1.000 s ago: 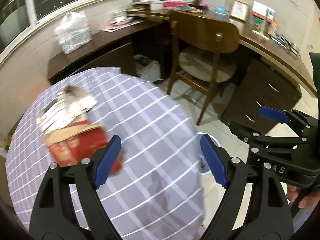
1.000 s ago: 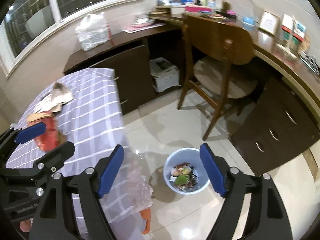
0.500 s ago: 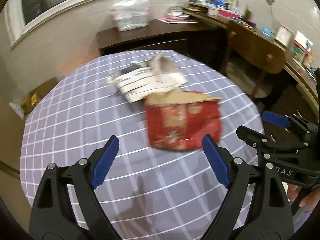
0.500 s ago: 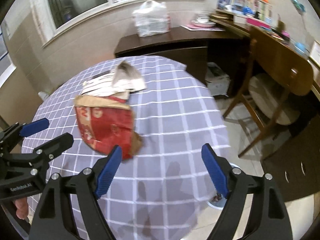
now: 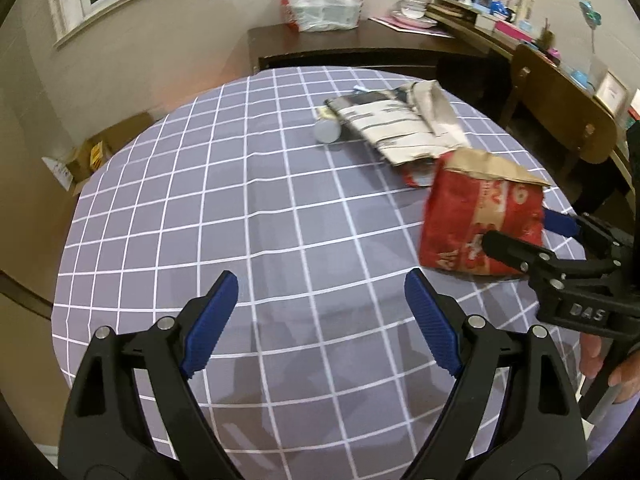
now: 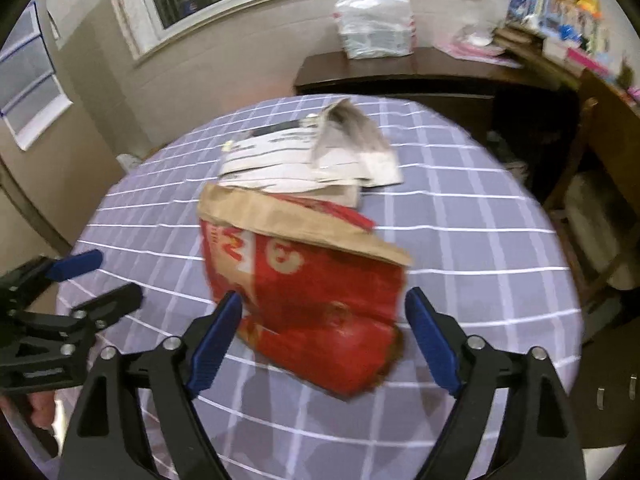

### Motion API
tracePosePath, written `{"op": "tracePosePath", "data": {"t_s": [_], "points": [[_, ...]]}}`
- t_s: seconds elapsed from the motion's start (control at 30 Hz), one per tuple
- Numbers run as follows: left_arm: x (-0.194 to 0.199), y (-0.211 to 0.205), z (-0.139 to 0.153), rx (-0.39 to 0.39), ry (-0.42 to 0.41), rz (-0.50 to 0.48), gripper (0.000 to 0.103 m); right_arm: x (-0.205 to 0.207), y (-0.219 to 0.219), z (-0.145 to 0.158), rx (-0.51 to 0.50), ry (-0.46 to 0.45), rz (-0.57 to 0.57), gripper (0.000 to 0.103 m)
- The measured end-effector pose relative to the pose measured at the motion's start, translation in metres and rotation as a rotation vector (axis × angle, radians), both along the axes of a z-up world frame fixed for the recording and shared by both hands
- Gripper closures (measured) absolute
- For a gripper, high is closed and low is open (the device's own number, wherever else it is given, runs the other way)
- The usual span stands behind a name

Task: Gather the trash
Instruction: 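Grasp the red snack bag with the right tool and lift it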

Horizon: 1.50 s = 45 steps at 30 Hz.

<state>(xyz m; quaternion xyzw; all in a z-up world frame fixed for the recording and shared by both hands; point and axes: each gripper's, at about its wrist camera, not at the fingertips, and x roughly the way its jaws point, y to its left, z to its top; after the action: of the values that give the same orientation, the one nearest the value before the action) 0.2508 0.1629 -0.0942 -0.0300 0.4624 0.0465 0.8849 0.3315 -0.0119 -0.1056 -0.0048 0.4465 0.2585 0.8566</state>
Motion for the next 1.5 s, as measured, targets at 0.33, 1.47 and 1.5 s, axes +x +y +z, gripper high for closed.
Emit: {"op": "tracePosePath", "data": {"t_s": [0.33,1.47,1.5], "points": [[0.013,0.018,-0.011,-0.019,0.029,0.03,0.019,0.011,0.037,-0.011,-0.001,-0.021,0.075,0.01],[0.027,-0.022,-0.008,-0.055,0.014,-0.069,0.019,-0.052,-0.04,0.031,-0.034,-0.156,-0.06,0.047],[0.027,-0.02,-0.009,-0.053,0.017,-0.064,0.019,-0.051,-0.033,0.025,-0.055,-0.168,-0.051,0.04]]}}
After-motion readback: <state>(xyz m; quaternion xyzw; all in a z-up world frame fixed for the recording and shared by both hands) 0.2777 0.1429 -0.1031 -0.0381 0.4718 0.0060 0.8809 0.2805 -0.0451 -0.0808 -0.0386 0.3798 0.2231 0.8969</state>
